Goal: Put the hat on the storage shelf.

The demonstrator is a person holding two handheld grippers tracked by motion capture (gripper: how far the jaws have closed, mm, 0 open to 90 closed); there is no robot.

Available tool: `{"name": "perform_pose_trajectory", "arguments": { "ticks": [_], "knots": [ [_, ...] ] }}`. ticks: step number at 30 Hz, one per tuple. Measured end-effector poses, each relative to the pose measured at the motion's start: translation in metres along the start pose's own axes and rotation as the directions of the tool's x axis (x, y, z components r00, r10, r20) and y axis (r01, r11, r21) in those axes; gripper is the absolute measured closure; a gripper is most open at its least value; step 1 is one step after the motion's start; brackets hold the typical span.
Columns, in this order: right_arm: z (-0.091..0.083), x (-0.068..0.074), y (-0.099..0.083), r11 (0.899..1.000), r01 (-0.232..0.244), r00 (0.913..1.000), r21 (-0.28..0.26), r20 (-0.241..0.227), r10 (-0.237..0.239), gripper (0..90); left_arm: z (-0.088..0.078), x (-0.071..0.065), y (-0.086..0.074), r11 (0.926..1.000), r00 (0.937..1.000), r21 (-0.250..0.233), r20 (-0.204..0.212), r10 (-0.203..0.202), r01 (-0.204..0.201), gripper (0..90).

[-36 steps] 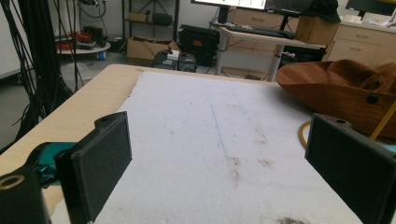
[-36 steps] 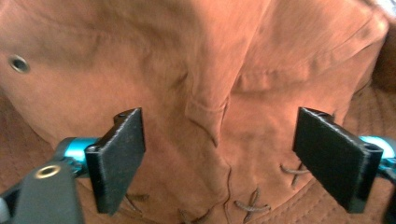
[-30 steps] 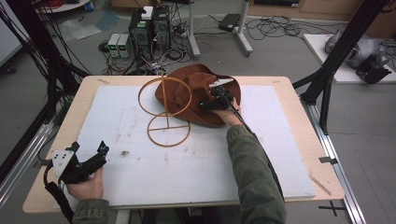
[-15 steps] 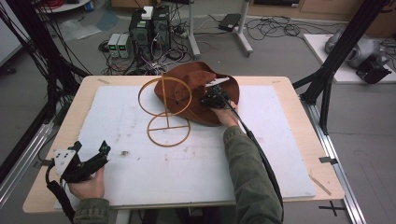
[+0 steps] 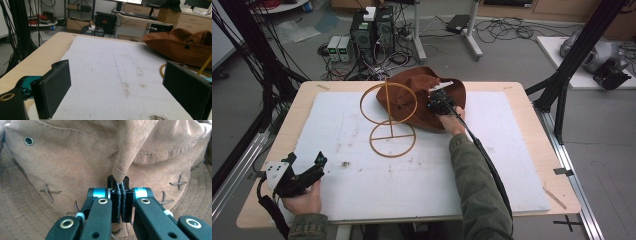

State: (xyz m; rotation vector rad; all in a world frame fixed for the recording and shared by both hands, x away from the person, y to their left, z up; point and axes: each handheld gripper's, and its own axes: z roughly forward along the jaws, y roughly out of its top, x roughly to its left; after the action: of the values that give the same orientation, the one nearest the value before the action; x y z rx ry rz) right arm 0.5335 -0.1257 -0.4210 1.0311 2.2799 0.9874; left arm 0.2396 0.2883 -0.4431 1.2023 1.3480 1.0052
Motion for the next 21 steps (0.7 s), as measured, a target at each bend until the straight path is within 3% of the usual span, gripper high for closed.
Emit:
{"name": "perform_pose_trajectory", "arguments": {
  "ticks": [8, 14, 17, 18, 19, 20, 21],
  "knots": [
    [-0.014, -0.005, -0.002, 0.997, -0.037, 0.9993, -0.061, 0.008, 0.037, 89.7, 0.000, 0.002, 0.000, 1.0000, 1.0000, 0.001, 0.001, -0.006, 0.006, 8.4],
    [-0.035, -0.013, -0.003, 0.988, -0.077, 0.9970, -0.134, -0.007, 0.077, 89.6, 0.000, 0.001, -0.001, 1.0000, 0.9999, 0.002, 0.008, -0.008, 0.008, 8.5],
    [-0.051, -0.017, 0.001, 0.980, -0.088, 0.9960, -0.177, -0.001, 0.090, 89.5, 0.000, 0.000, -0.001, 1.0000, 1.0000, -0.001, 0.007, -0.006, 0.006, 8.5],
    [-0.064, -0.020, 0.005, 0.971, -0.106, 0.9940, -0.215, 0.002, 0.109, 89.5, 0.000, 0.000, -0.001, 1.0000, 0.9999, -0.002, 0.009, -0.006, 0.006, 8.5],
    [-0.064, -0.020, 0.005, 0.971, -0.106, 0.9940, -0.215, 0.002, 0.109, 89.5, -0.001, 0.000, 0.000, 1.0000, 0.9999, -0.003, 0.009, -0.005, 0.005, 8.5],
    [-0.079, -0.023, 0.009, 0.957, -0.120, 0.9917, -0.263, 0.014, 0.128, 89.4, -0.001, 0.000, 0.000, 1.0000, 0.9999, -0.003, 0.011, -0.003, 0.003, 8.5],
    [-0.079, -0.023, 0.009, 0.957, -0.120, 0.9917, -0.263, 0.014, 0.128, 89.4, -0.001, 0.000, 0.000, 1.0000, 0.9999, -0.002, 0.011, -0.003, 0.003, 8.5]
  ]
}}
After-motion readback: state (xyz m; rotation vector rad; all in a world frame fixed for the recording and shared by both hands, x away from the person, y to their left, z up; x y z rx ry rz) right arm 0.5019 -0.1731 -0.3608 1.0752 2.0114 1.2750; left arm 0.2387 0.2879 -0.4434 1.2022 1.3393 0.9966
